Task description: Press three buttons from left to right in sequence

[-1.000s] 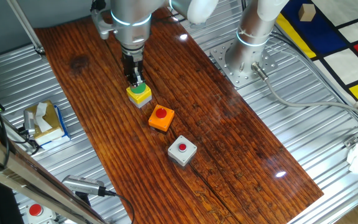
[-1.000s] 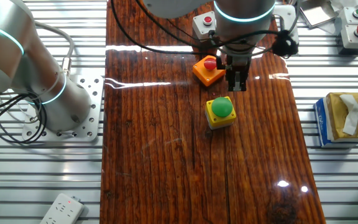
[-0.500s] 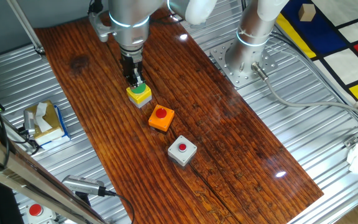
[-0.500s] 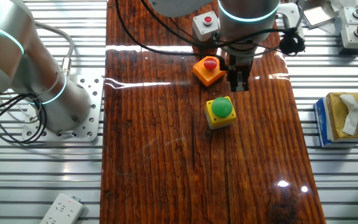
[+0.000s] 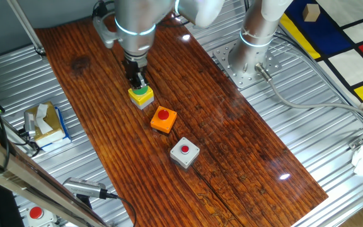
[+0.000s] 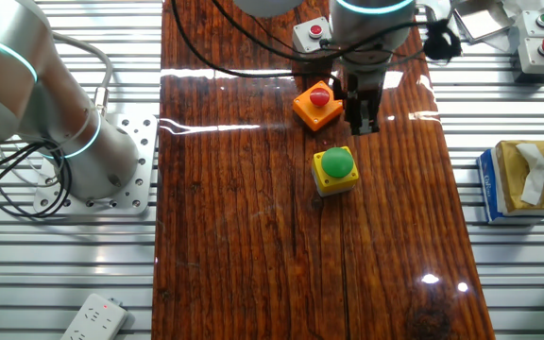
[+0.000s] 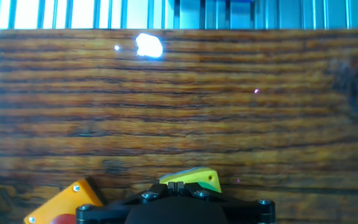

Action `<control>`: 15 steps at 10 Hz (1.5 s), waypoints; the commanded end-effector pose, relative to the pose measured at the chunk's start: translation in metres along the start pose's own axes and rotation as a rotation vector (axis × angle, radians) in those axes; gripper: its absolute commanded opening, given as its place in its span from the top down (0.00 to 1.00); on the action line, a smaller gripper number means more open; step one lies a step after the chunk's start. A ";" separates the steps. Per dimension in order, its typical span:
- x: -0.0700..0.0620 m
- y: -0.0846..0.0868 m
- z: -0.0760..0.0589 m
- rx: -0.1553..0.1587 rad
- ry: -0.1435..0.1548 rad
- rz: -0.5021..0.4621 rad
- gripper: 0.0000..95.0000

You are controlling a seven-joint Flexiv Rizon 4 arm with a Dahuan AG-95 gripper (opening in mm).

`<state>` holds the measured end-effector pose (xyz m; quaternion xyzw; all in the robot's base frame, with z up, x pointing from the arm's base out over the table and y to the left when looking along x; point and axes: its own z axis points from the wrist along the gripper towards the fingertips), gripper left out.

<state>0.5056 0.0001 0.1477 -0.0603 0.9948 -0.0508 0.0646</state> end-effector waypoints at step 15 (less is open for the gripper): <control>0.002 0.002 0.000 -0.100 0.008 -0.206 1.00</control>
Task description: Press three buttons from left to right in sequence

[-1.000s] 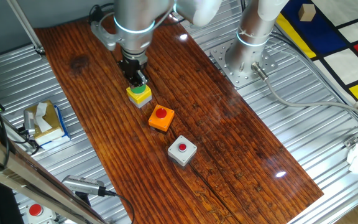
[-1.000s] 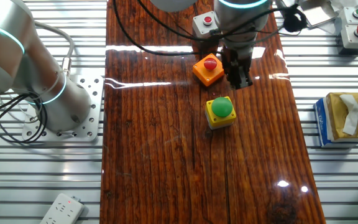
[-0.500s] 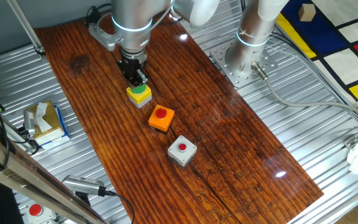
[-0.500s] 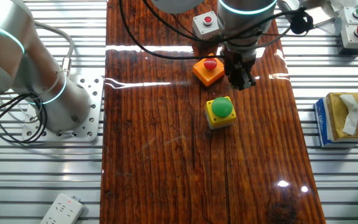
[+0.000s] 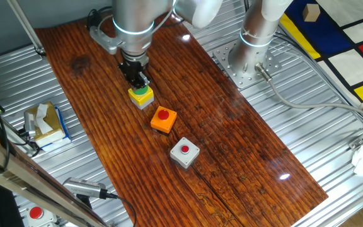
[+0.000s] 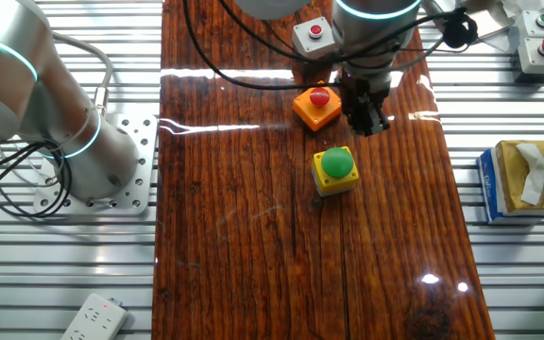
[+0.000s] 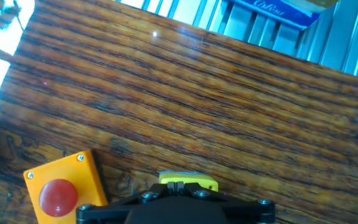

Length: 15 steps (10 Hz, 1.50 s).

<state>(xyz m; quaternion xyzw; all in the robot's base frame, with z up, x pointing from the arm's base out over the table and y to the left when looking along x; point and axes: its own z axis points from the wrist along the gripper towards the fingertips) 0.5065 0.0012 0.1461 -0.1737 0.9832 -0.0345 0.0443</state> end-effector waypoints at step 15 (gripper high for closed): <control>0.006 0.101 0.000 -0.123 -0.017 0.241 0.40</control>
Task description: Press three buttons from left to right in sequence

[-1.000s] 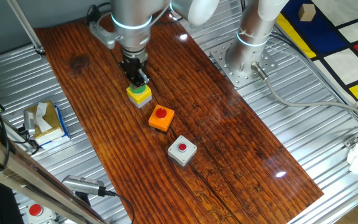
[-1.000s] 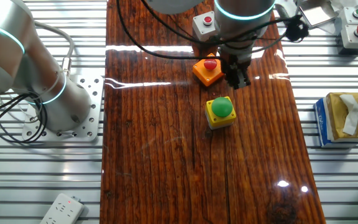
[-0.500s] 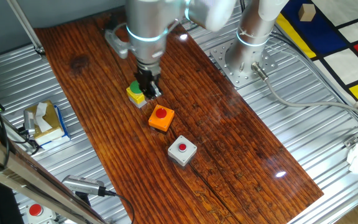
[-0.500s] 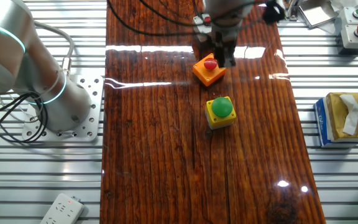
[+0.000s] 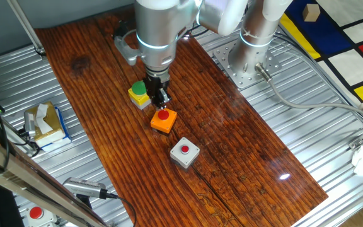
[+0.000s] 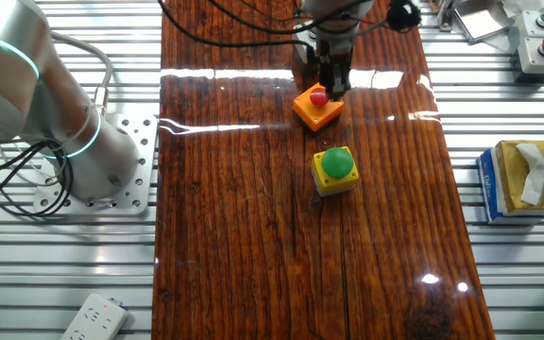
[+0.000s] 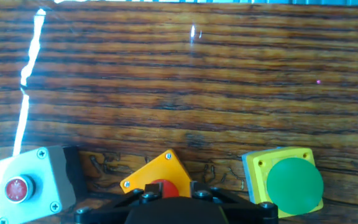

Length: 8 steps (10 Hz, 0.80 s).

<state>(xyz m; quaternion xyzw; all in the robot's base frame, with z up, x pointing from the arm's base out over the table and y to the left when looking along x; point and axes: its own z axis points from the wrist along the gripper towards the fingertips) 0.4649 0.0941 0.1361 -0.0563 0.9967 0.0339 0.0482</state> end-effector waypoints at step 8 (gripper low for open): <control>0.003 -0.016 0.015 0.003 -0.016 -0.053 0.40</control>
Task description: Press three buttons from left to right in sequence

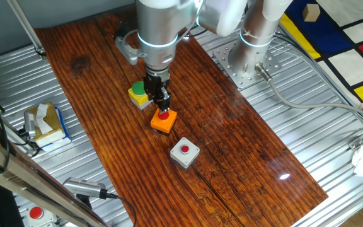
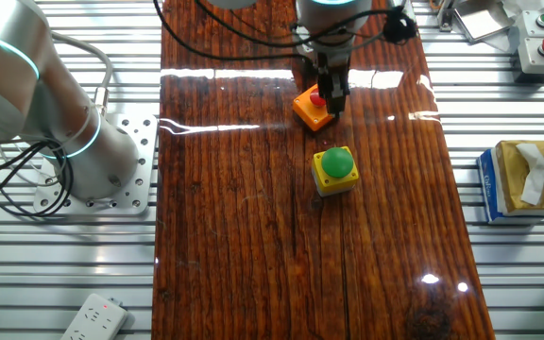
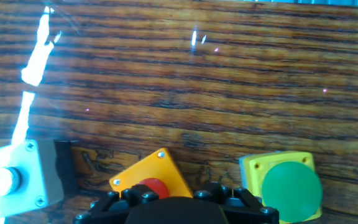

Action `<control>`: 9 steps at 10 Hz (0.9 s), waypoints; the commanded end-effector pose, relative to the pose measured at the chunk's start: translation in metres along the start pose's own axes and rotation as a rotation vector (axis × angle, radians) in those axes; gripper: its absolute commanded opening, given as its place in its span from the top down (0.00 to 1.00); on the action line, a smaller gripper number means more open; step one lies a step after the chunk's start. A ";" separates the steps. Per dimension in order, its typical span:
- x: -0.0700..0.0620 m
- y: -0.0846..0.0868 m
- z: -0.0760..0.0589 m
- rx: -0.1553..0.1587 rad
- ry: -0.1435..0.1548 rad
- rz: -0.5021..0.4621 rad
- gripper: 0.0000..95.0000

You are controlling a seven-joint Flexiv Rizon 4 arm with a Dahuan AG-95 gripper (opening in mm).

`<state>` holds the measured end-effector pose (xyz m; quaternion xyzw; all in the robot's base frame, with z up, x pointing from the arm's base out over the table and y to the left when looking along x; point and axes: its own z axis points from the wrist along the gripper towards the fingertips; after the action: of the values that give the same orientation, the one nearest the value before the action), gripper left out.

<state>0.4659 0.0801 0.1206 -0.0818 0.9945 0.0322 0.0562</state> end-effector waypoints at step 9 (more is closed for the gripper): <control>0.001 -0.005 0.019 0.003 -0.013 -0.006 0.40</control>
<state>0.4672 0.0764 0.0997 -0.0840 0.9940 0.0320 0.0628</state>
